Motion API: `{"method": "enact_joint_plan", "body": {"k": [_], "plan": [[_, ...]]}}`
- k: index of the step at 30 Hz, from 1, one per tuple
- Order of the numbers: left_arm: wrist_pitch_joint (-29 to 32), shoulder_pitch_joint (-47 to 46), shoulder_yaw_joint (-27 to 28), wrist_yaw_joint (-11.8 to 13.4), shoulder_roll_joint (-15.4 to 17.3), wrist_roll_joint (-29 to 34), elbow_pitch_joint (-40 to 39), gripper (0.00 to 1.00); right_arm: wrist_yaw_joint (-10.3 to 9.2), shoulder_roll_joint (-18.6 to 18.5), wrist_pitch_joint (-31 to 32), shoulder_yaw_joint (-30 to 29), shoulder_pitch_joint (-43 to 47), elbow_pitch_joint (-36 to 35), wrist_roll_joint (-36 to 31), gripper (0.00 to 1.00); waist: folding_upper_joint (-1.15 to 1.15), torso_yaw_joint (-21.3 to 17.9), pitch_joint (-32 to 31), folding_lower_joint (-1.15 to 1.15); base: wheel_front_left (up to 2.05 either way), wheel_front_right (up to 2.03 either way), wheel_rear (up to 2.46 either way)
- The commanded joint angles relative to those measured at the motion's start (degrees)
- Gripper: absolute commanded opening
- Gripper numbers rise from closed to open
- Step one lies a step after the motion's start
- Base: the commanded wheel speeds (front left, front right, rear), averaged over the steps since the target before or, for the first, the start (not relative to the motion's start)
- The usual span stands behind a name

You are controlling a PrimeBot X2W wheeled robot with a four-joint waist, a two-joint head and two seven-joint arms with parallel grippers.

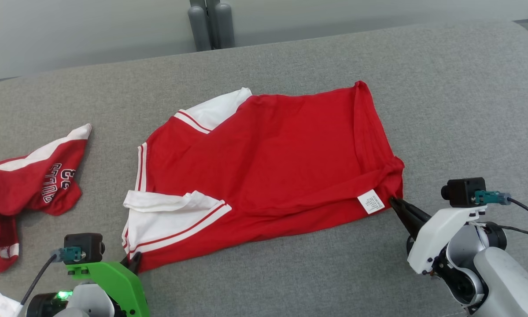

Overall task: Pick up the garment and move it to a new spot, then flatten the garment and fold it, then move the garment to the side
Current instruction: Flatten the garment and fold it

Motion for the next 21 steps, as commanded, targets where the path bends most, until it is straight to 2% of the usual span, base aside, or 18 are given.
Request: {"method": "enact_joint_plan", "body": {"k": [1, 6, 13, 21], "plan": [[0.38, 0.81, 0.21, -0.22, 0.9, -0.47, -0.64, 0.0, 0.03, -0.64, 0.54, -0.26, 1.18, -0.56, 0.7, 0.0, 0.0, 0.3, -0.56, 0.0, 0.0, 0.0, 0.0], [2.42, 2.72, -0.35, -0.41, 3.37, -1.47, -4.48, 0.0, 0.03, -3.44, 3.95, -0.8, 4.36, -3.69, 3.46, 0.0, 0.0, 0.98, -1.53, 0.0, 0.0, 0.0, 0.0], [5.21, 6.85, -0.57, 1.56, 7.78, -2.87, -11.73, 0.0, 0.03, -6.77, 11.12, -4.6, 10.78, -8.67, 6.37, 0.0, 0.0, 0.91, -1.74, 0.0, 0.0, 0.0, 0.0], [8.68, 10.41, -1.52, 4.1, 11.04, -4.79, -16.83, 0.0, 0.02, -5.63, 20.53, -10.28, 15.82, -11.63, 6.32, 0.0, 0.0, 0.4, -1.18, 0.0, 0.0, 0.0, 0.0]]}}
